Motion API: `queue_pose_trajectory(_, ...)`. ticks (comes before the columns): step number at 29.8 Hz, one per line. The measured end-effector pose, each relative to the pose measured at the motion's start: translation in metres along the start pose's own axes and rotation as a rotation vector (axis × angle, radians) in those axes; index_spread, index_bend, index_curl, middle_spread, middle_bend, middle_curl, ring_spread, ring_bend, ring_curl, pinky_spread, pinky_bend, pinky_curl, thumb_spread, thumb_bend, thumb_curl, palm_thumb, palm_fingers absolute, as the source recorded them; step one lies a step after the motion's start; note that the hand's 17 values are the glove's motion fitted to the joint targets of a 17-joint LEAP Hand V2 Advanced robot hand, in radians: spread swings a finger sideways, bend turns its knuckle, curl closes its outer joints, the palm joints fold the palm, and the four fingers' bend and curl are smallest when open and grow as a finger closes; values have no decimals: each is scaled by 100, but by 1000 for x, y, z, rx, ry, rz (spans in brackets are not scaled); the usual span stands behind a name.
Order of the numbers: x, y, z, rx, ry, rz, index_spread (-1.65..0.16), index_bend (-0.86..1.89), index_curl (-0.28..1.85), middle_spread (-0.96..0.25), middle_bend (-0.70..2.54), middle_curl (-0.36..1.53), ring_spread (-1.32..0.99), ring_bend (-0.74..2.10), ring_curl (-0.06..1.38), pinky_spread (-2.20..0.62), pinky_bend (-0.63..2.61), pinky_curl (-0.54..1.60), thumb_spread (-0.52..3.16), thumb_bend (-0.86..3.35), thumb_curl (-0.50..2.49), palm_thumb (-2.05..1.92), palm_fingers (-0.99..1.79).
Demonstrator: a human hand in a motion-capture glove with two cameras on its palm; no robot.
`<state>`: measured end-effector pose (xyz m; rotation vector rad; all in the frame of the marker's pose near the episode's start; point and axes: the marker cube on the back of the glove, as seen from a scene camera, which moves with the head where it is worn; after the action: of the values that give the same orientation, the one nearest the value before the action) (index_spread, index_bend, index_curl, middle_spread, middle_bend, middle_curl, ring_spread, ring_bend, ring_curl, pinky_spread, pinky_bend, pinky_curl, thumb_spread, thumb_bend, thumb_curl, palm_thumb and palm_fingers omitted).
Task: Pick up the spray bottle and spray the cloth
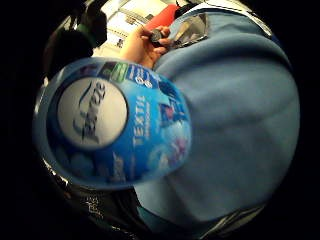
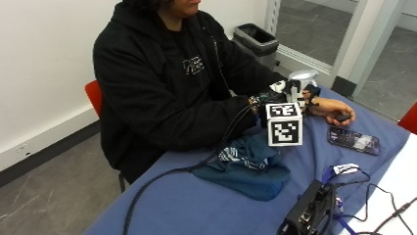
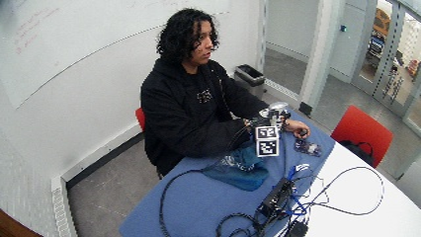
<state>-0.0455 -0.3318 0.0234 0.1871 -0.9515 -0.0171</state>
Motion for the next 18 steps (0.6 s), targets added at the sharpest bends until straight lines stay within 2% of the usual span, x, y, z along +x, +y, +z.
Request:
queue_pose_trajectory(3,-7,-8,-2,20,57,-21,-24,2,59,-9,55,59,-10,62,50,0,30,44,63,-2,82,100,62)
queue_pose_trajectory(7,-19,45,-1,-53,182,24,-26,-1,50,-2,44,54,-3,57,47,9,40,45,79,-2,79,96,41)
queue_pose_trajectory(10,-31,62,-13,-70,302,58,-27,-2,42,2,37,50,0,55,44,14,47,44,88,-2,76,93,31)
queue_pose_trajectory(13,-37,67,-28,-86,453,70,-28,3,38,6,34,48,3,55,43,16,51,44,96,-2,73,91,29)
queue_pose_trajectory(18,-63,132,-37,-140,576,70,-30,13,35,9,31,45,7,50,39,19,49,42,107,-1,69,89,32)
